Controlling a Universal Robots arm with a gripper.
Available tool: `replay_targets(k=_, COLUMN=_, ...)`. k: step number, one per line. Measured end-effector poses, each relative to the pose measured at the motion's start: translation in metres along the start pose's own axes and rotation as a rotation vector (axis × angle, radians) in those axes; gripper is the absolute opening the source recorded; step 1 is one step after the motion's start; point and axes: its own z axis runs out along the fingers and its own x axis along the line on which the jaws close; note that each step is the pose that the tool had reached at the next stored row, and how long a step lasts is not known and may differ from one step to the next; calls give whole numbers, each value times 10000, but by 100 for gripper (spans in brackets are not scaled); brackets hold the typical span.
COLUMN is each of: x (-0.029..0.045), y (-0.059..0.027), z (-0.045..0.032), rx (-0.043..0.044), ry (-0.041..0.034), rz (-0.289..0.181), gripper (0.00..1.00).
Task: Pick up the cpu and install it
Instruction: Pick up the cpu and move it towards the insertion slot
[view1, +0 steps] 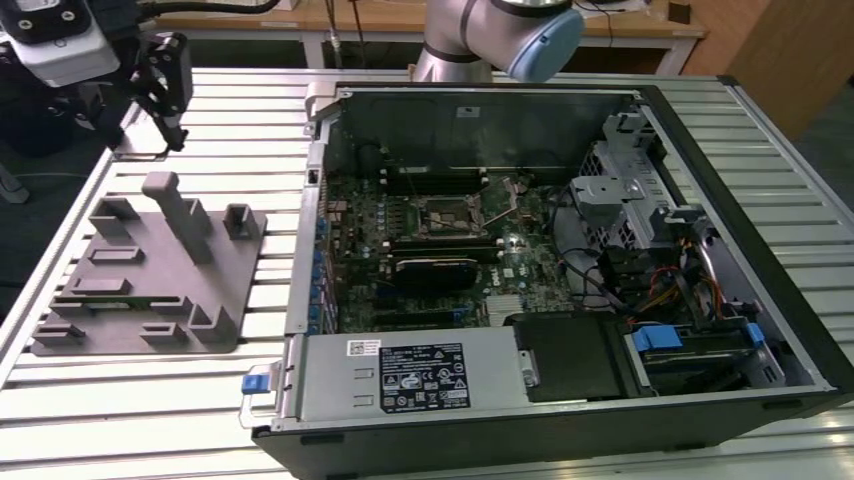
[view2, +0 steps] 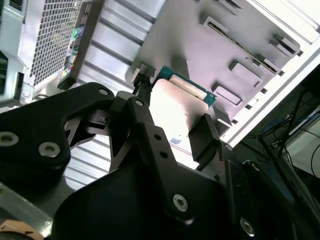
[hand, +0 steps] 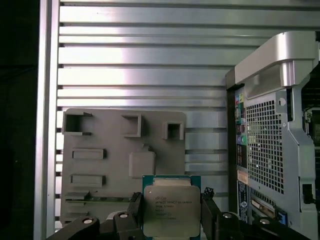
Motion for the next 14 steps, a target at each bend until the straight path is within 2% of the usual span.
replay_targets(k=14, x=-434, y=9, z=13, rx=0, ry=0, rz=-1, gripper=55)
